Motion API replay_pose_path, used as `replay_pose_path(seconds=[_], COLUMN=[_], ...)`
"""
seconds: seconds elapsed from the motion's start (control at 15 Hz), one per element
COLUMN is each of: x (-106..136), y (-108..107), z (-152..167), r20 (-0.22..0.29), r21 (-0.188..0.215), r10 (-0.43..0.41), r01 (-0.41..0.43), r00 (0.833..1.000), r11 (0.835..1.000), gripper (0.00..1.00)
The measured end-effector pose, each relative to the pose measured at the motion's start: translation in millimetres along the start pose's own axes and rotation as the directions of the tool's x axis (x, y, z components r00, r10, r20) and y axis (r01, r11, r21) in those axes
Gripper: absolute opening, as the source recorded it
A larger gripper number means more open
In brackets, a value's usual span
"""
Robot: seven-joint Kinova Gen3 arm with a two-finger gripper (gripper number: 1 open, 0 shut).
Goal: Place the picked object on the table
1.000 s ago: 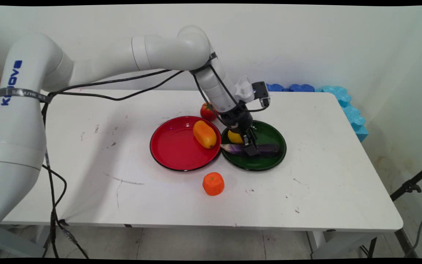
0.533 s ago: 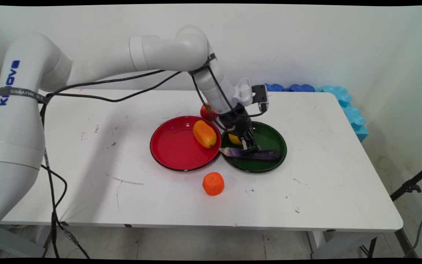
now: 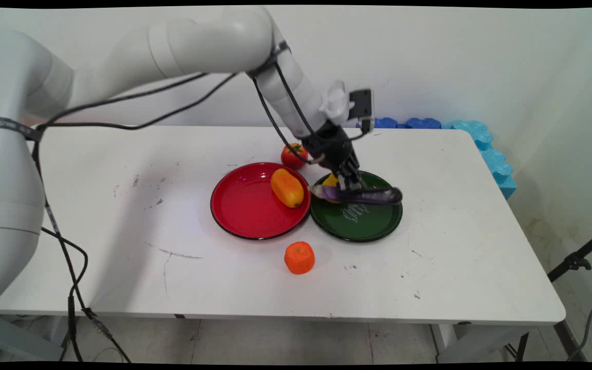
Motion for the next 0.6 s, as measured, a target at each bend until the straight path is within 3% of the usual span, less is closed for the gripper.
replay_pose_path(seconds=[0.33, 0.6], x=[12.5, 5.9], y=[19.6, 52.5], z=[-55.0, -92.3], r20=[-0.042, -0.029], r21=[0.016, -0.006], r10=[-0.028, -0.068], r01=[0.029, 0.068], r00=[0.999, 0.997], r11=[0.999, 0.998], gripper=[0.00, 0.00])
